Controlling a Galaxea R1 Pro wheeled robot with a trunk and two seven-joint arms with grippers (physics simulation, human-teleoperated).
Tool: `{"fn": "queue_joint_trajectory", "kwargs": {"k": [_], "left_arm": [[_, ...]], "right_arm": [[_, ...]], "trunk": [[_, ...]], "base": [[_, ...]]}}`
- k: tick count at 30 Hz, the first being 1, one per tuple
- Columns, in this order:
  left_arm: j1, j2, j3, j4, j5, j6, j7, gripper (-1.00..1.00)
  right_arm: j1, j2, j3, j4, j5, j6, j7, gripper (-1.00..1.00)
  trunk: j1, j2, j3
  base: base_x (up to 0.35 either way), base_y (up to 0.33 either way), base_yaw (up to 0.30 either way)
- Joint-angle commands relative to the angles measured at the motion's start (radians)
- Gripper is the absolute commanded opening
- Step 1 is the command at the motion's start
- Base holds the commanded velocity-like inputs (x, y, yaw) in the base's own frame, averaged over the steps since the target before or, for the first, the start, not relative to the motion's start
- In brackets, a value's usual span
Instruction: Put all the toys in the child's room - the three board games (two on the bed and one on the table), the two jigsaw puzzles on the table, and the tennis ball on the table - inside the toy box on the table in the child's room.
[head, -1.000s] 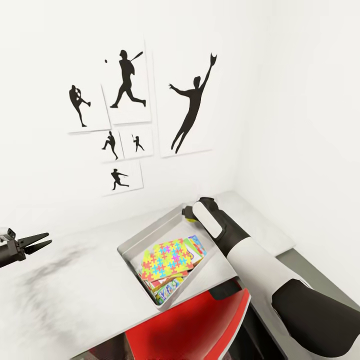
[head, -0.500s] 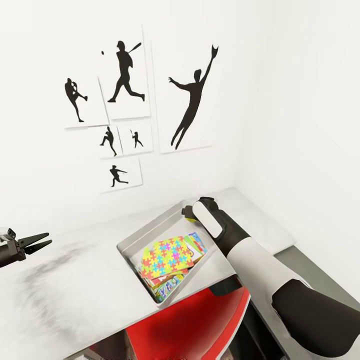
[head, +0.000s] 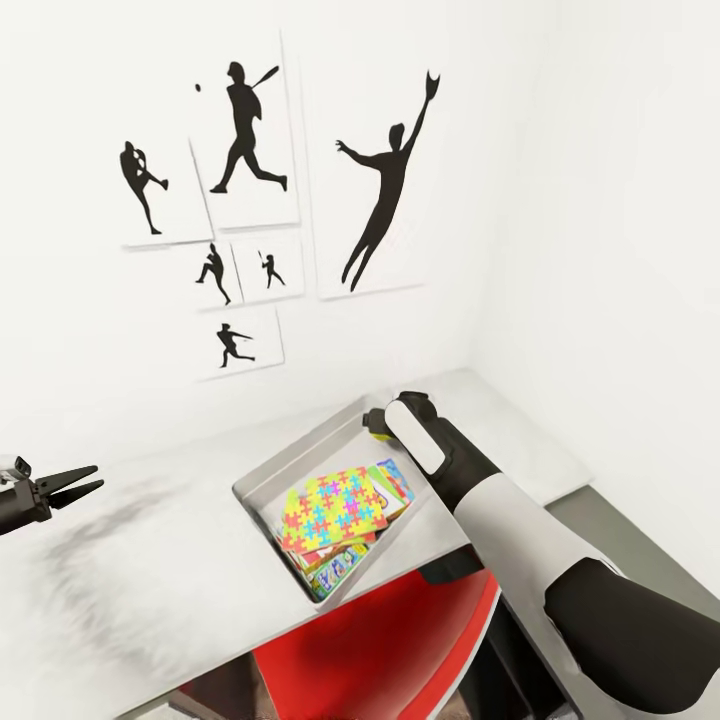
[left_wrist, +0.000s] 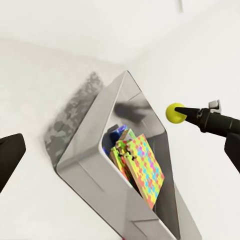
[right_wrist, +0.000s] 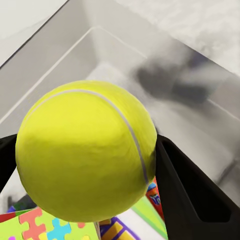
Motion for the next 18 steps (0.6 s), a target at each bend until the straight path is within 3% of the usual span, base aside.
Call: {"fn": "queue_joint_trajectory", "kwargs": {"k": [1,18], "left_arm": [[-0.001,0.0,-0.002,0.0,0.0,0.011,-0.004,1.0],[-0.001,0.001,-0.002,0.0,0.0,0.011,-0.004,1.0]], "right_arm": [[-0.001,0.0,0.002,-0.001,-0.01,-0.001,-0.012,-1.0],[-0.001,0.0,0.002,-0.001,-0.01,-0.001,-0.012,-1.0]], "trunk": [[0.001,-0.002,-0.004],[0.001,-0.002,-0.032]], "base": [[0.0,0.0,0.0],[0.0,0.0,0.0]]}}
